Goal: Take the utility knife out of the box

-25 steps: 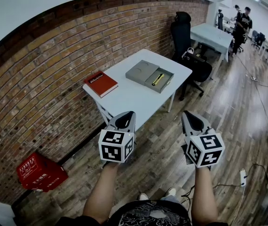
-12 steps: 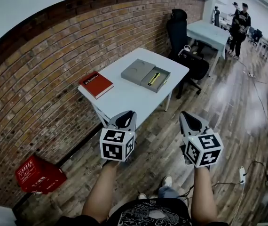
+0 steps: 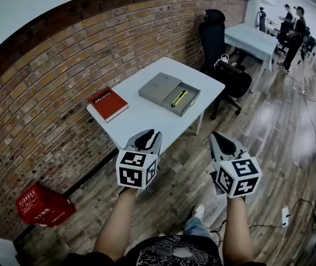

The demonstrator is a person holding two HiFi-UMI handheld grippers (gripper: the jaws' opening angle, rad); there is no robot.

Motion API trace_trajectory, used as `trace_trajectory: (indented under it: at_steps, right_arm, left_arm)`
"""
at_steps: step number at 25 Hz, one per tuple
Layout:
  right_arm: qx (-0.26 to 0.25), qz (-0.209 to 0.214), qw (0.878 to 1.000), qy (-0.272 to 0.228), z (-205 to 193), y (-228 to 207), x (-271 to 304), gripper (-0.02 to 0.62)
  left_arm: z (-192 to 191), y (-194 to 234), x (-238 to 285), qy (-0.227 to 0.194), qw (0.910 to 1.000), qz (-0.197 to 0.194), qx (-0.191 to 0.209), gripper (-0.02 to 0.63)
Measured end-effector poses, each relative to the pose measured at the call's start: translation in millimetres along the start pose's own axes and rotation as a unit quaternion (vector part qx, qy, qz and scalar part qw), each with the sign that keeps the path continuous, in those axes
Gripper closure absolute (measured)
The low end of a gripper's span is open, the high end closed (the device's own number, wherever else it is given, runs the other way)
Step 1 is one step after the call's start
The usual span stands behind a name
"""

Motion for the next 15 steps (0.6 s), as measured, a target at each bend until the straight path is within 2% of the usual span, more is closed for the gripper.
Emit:
trace_trajectory:
  at_steps: [8,15]
  right_arm:
    - [-0.003,0.039,0.999,0.006,16.3,-74.8,47.9,0.575]
    - [-0.012,0.073,0.997,0.008,30.7,-131.0,86.2,0.574]
  left_arm:
    - [27.9,-5.3,75.9,0.004,0.9987,0.019,-0.046,0.511]
    - [46.2,-13.0,126.2,0.009,0.9972,0.057,-0.049,0.481]
Point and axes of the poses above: the fingertips, and each gripper's own axes: x forward along the fingers, y to its left, z out of its top, the point moved 6 cm from there along -x, backward along the fingers, and after that the axes turned 4 degrees about y, right-handed, at the moved point
